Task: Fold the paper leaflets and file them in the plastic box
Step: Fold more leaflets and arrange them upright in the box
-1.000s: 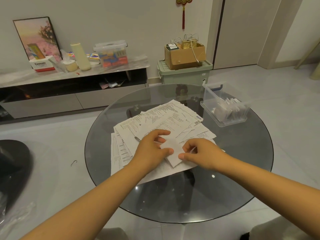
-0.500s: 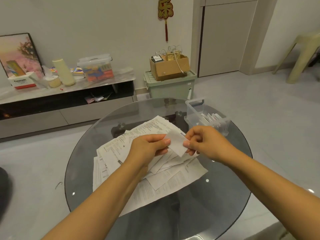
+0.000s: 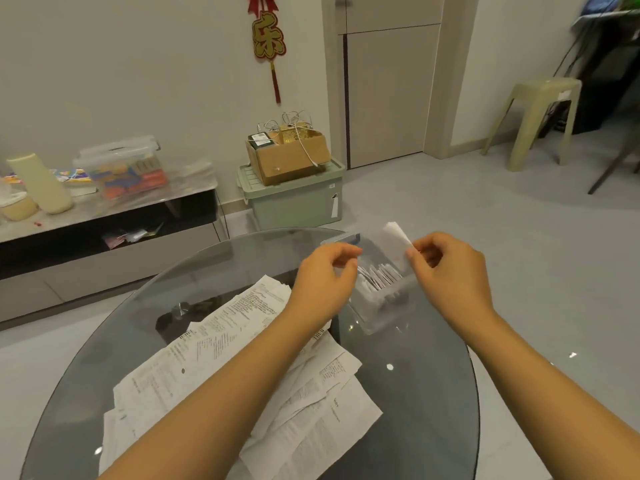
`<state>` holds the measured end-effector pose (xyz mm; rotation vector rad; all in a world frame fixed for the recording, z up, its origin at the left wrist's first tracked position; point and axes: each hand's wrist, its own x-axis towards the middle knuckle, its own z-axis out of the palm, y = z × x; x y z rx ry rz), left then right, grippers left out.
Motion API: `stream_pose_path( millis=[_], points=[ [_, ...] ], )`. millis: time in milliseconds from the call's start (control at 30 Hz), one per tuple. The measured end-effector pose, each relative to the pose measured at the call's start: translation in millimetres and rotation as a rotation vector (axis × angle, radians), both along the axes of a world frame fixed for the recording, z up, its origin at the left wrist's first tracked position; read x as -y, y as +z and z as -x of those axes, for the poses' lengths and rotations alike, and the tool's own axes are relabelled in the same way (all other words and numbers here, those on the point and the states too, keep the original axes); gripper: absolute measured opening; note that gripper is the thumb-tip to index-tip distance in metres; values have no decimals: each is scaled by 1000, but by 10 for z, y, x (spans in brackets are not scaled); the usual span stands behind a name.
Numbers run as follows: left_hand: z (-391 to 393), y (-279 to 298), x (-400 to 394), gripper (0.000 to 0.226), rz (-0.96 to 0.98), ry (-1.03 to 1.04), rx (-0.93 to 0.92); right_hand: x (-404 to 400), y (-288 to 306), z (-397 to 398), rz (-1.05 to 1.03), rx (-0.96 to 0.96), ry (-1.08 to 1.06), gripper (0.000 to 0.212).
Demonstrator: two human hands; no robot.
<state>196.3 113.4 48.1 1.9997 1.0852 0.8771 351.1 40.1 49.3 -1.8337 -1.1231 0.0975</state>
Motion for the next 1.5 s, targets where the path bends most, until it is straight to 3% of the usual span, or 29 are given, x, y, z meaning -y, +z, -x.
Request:
stream_pose_path(
  millis=[167, 333, 400, 533, 800, 900, 1233, 1500],
  points=[
    [-287, -42, -260, 42, -345, -333, -486, -148, -68, -137, 56, 80, -89, 9],
    [-466, -166, -371, 72, -521, -505, -684, -227, -134, -133, 134, 179, -88, 10],
    [-466, -216, -401, 76, -562, -508, -687, -256, -158, -127, 165, 217, -81, 12],
    [-420, -244, -420, 59, -543, -481, -637, -318, -193, -81, 191, 262, -55, 15],
    [-332, -290, -431, 78, -500, -463, -539, -438, -141, -43, 413, 325, -45, 15],
    [-336, -280, -416, 65, -471, -452, -533, -423, -138, -97, 454, 281, -10, 18],
    [-441, -203, -374, 66, -483, -485, -756, -256, -194, -210, 254, 81, 8, 21],
    [-202, -2, -115, 64, -392, -368, -658, -125, -95, -102, 245, 87, 92, 25]
  ],
)
